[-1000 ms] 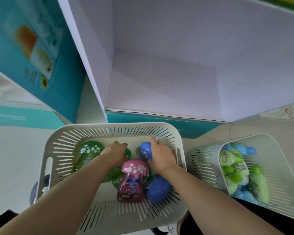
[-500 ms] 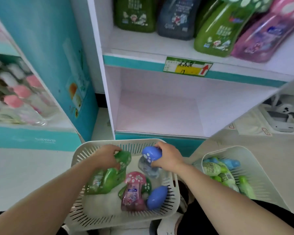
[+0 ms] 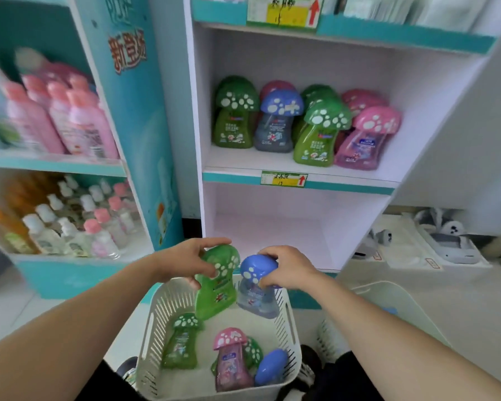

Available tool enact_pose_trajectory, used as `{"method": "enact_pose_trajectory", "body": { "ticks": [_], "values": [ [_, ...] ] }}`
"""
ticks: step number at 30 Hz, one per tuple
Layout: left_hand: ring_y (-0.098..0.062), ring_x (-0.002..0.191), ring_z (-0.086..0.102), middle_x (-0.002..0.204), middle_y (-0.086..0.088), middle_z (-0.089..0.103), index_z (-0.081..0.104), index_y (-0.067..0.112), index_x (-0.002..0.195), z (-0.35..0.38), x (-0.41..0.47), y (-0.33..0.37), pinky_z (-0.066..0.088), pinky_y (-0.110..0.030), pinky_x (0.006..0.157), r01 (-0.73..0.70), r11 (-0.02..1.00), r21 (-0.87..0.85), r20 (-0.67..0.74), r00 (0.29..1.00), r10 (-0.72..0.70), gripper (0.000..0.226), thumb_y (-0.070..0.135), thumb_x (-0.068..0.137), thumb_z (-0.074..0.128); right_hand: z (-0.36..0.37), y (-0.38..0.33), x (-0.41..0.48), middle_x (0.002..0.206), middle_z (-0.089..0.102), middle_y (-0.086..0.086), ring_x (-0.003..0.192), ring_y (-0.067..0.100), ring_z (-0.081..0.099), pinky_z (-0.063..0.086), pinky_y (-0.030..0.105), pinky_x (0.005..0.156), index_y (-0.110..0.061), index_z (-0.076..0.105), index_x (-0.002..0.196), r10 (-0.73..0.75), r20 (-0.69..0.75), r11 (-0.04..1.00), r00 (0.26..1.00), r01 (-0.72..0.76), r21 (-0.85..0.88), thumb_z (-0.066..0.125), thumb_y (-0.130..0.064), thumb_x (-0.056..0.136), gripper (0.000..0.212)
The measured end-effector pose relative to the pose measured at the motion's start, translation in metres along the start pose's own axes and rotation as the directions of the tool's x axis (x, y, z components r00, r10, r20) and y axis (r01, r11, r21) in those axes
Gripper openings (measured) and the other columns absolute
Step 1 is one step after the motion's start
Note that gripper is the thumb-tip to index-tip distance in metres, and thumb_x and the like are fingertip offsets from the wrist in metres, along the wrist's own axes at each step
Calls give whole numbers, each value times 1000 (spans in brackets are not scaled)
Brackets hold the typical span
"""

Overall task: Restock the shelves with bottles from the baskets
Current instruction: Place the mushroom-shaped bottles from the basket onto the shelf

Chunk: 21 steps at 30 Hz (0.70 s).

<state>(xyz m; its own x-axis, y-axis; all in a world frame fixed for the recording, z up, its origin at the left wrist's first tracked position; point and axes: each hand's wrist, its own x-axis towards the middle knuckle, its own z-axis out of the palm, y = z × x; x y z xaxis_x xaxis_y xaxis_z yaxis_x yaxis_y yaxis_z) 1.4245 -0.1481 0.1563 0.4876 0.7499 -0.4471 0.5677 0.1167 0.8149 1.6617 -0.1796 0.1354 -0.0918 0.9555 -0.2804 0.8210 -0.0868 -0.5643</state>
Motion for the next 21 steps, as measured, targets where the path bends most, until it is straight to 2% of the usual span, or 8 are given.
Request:
{"method": "enact_pose_trajectory", "body": {
  "ticks": [5,10,12,15,19,21],
  "values": [
    [-26,93,65,111,-4,58,47,38,130,-7,-20,29,59,-35,65,-31,993,115,-24,999,34,67,0,78,68,-18,-16,-14,106,63,-10,94,15,62,54,38,85,-32,63,109,-77,-9,997,997,77,6,82,-30,58,55],
    [-20,96,64,113,1,58,47,39,127,-16,-40,55,60,-38,76,-90,966,243,-107,987,119,66,6,75,69,-45,-33,-22,112,63,-6,98,15,62,54,38,89,-27,60,114,-102,-66,989,993,108,101,84,-23,59,60],
    [-19,95,65,114,0,59,46,39,126,-21,-49,68,60,-32,69,-120,955,271,-143,976,163,65,7,75,69,-61,-41,-27,118,59,-2,102,16,61,53,35,91,-24,56,119,-94,-88,979,992,108,175,84,-18,62,63],
    [-20,88,66,111,-2,60,48,40,123,-30,-62,88,53,-21,55,-165,948,272,-197,955,222,62,7,74,68,-88,-54,-33,116,60,1,100,20,63,54,37,89,-24,56,108,-102,-131,961,986,132,245,85,-16,63,55],
    [-18,78,65,105,-3,63,50,38,121,-40,-73,116,47,-14,49,-218,930,295,-266,916,299,58,8,76,70,-127,-68,-40,111,66,5,99,21,65,54,38,89,-20,60,108,-134,-220,940,966,194,280,85,-12,63,52],
    [-12,77,66,104,-2,66,50,39,121,-44,-78,128,50,-13,53,-240,920,310,-290,898,332,57,10,76,71,-146,-76,-43,110,66,6,101,22,65,54,37,90,-17,61,111,-151,-268,932,951,228,282,83,-10,66,51]
  ]
}}
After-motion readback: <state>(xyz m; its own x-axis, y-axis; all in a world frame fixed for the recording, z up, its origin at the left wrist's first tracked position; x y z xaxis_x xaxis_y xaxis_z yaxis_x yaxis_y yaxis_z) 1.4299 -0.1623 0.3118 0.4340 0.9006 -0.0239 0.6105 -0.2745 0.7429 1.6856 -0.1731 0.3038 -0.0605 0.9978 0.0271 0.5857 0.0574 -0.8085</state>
